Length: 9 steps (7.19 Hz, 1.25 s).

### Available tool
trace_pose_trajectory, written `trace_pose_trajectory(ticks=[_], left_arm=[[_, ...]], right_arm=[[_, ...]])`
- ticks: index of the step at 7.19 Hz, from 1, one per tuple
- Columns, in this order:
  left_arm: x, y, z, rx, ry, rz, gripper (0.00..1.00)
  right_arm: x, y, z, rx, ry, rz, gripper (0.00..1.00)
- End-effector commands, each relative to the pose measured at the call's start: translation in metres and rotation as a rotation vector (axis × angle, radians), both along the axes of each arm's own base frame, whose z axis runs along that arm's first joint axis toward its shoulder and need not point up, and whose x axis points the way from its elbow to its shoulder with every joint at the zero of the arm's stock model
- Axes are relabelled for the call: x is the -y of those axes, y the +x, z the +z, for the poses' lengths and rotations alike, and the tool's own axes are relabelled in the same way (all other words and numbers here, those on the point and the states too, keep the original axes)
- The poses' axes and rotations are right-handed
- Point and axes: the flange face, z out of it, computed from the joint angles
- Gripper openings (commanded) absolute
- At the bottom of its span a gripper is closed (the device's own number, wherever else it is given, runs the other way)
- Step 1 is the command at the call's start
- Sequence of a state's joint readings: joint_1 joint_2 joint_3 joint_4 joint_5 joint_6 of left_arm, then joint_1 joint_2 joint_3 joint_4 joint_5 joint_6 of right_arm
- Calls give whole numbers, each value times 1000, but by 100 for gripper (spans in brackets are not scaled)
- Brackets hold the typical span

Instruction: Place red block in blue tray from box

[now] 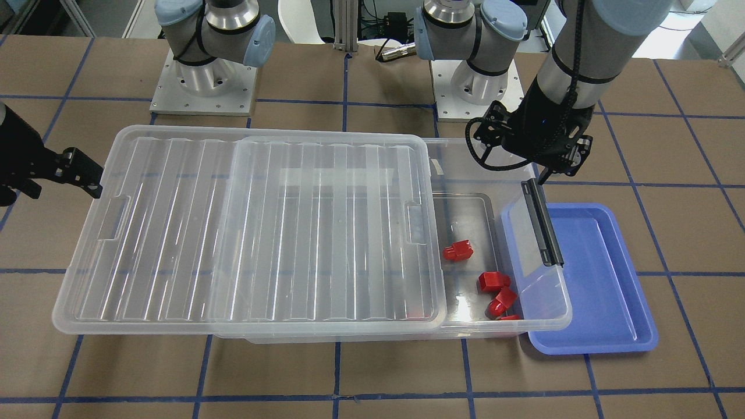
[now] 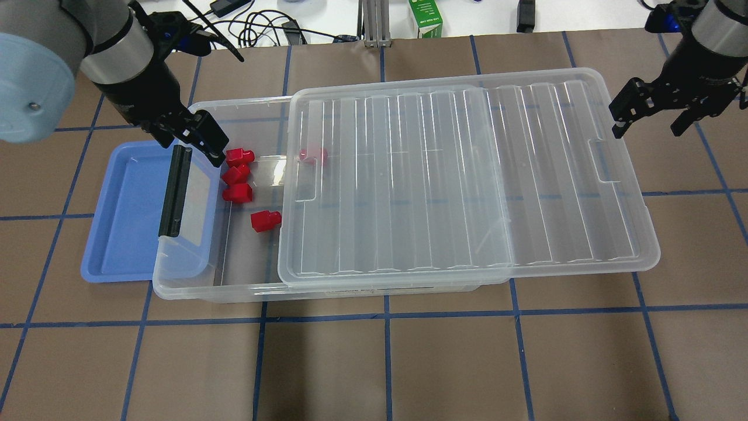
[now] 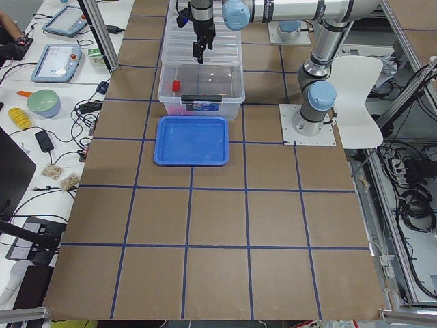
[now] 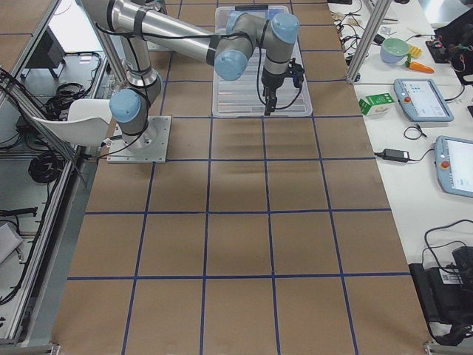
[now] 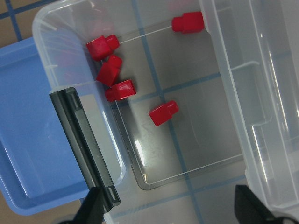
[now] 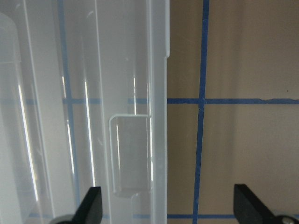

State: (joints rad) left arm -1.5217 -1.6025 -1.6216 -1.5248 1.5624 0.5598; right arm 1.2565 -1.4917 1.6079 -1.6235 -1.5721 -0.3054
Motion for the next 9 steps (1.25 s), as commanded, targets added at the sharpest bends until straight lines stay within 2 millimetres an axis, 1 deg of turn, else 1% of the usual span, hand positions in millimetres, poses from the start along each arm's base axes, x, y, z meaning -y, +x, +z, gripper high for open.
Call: trace_pose_trajectory(ticks=[1, 2, 3, 4, 5, 6, 7, 8, 9], left_arm=[[2, 2, -44, 0, -55, -321, 100], [-4, 1, -69, 1, -64, -423, 100], [-11, 2, -89, -2, -52, -449, 100], [-15, 8, -104, -10, -34, -483, 100], [-19, 9, -120, -65, -40, -539, 100], [-17, 19, -136, -144, -97, -600, 100], [-25, 21, -154, -166, -76, -612, 100], [-30, 23, -162, -165, -59, -636, 100], [-28, 24, -169, -175, -49, -657, 100]], right_arm=[[-38, 37, 44, -16, -9, -44, 100], [-51, 50, 57, -13, -13, -48, 100], [-55, 63, 57, -12, -7, -46, 100], [-59, 82, 57, -14, -7, -64, 100], [-66, 107, 59, -16, -10, -45, 100], [-71, 124, 59, -24, -9, -74, 100], [-77, 127, 60, -21, 13, -70, 100], [-88, 129, 63, -15, 22, -75, 100], [-89, 129, 61, -15, 24, -76, 100]])
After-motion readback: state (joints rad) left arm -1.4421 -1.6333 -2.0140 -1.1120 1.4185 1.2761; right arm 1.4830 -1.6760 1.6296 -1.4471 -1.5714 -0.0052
